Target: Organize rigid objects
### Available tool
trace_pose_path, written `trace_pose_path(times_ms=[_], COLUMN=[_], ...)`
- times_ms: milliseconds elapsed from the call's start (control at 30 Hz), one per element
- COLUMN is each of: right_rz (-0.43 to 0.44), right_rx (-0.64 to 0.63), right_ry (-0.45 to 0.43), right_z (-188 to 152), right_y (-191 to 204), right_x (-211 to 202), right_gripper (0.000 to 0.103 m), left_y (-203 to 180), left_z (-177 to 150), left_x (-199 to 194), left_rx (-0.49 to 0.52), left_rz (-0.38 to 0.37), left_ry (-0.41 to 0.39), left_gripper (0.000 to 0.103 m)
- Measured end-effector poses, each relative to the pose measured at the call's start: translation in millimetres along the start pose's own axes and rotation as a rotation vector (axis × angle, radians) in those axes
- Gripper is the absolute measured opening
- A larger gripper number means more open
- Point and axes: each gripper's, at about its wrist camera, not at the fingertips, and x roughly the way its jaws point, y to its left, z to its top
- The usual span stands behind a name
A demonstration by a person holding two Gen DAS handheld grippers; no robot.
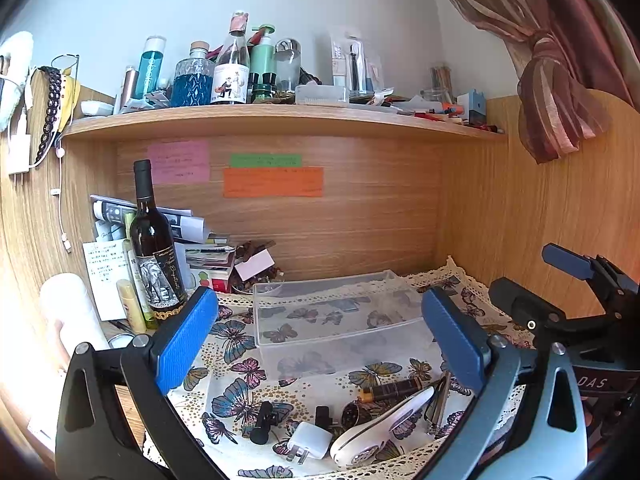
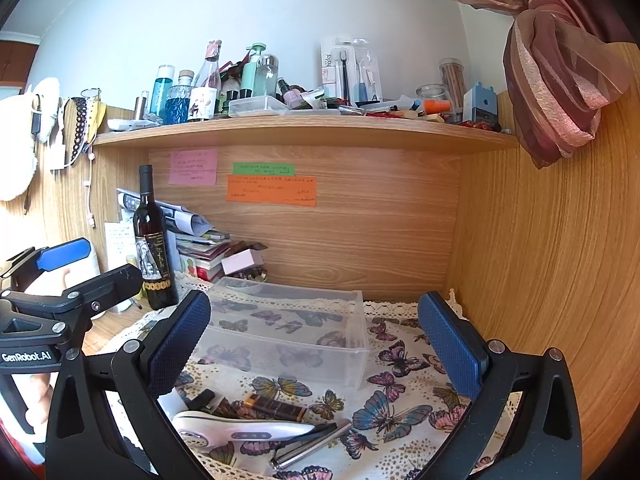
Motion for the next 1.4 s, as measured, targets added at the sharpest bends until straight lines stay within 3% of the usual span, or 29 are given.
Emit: trace_pose_path(times_ms=[1133,1233,1300,1367,1400], right_rz=[0.006,0.005,0.004,0.000,-0.001], right_rx=[0.000,0.007,0.012,0.020,0.025], right_ry=[-0.010,-0.001,0.014,0.042,0.061], right_z=[2.1,1.3,-0.4,-4.0,-6.6], right_y=[2.3,1.6,-0.1,-3.5,-6.2], right_x=[-4.6,-1.3,2.2,7.5,11.2], right_gripper=[0.103,0.103,0.103,0.101,0.098], left_y=[1.5,3.6,7.5,14.1,18.7], left_z=[4.4,2.8,1.3,-1.3,-3.2], left_x=[-0.8,2.1,5.5,12.5,17.2], left_rx=[-0.001,0.003,-0.004,-0.018,-0.028], left_rz=[-0.010,-0.010,-0.003,-0.002,-0.004], left_ry=[0.026,-0.006,-0.003,0.041,0.081], left_gripper=[0.103,0.103,0.100,0.084,0.082])
